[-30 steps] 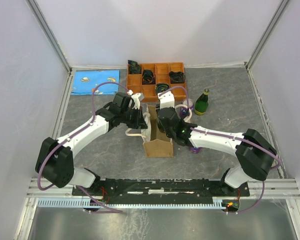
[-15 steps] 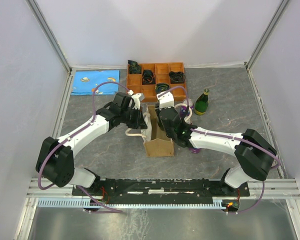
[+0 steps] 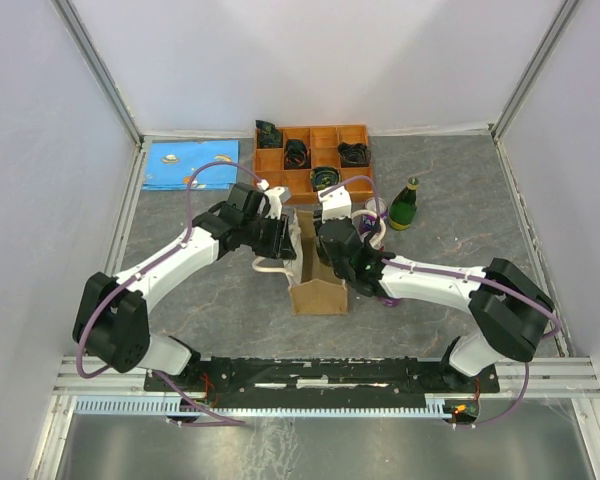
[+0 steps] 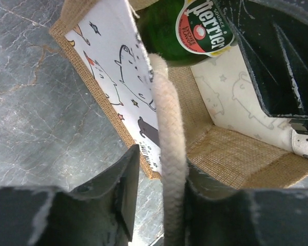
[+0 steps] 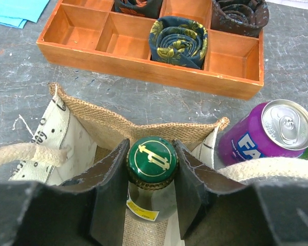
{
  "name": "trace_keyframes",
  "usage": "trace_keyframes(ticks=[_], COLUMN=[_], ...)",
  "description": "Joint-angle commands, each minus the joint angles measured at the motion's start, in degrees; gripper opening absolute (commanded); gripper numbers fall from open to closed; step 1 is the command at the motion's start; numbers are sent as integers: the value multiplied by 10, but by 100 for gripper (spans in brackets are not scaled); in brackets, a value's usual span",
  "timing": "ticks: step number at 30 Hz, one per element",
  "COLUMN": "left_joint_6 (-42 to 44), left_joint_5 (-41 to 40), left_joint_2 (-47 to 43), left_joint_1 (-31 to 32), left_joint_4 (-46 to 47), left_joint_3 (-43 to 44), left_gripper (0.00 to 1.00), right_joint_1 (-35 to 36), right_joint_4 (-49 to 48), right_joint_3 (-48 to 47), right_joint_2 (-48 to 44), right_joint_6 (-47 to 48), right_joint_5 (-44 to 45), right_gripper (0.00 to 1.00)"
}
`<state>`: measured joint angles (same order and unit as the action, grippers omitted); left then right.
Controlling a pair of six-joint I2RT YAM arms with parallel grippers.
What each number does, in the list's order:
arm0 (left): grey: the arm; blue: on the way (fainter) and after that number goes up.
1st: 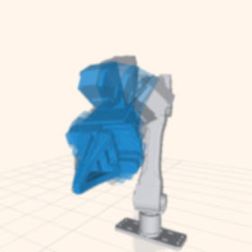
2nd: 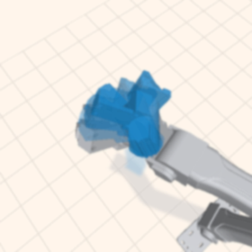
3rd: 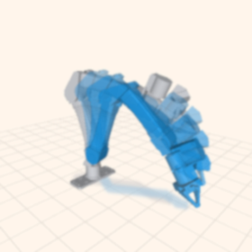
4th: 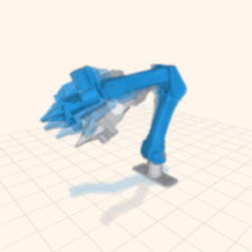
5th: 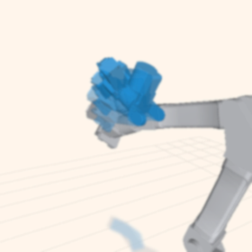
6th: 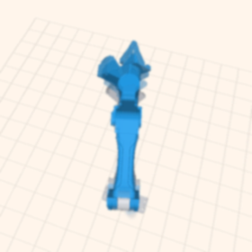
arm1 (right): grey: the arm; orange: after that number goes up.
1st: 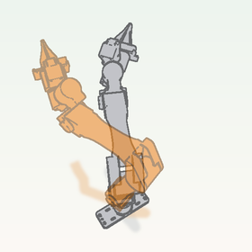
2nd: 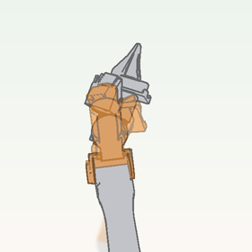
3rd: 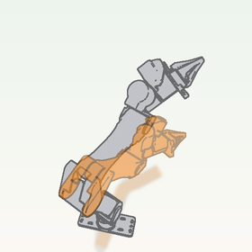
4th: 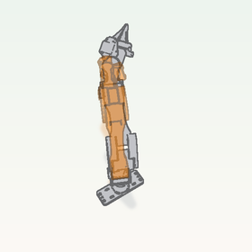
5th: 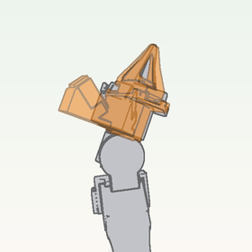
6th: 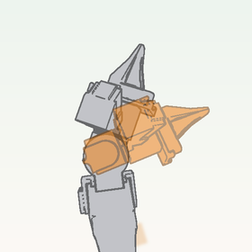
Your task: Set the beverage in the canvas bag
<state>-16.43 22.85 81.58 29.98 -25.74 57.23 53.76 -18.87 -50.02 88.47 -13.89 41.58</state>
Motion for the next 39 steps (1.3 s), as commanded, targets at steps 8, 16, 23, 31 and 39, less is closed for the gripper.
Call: trace_keyframes(ticks=[8,16,23,31,39], left_joint_6=[22,14,9,8,9], left_joint_5=[14,13,3,-2,-3], left_joint_2=[13,17,15,9,6], left_joint_1=[0,0,0,0,-1], left_joint_4=[-21,-16,-15,-14,-11], left_joint_3=[45,57,73,64,55], left_gripper=[68,74,79,79,79], right_joint_1=[-2,-2,-30,-197,-293], right_joint_4=[73,110,199,550,635], right_joint_3=[-59,-126,-238,-436,-459], right_joint_2=[-49,-69,-64,-10,40], right_joint_6=[-24,-9,9,-141,-156], right_joint_5=[1,5,69,-14,-84], right_gripper=[62,66,72,70,71])
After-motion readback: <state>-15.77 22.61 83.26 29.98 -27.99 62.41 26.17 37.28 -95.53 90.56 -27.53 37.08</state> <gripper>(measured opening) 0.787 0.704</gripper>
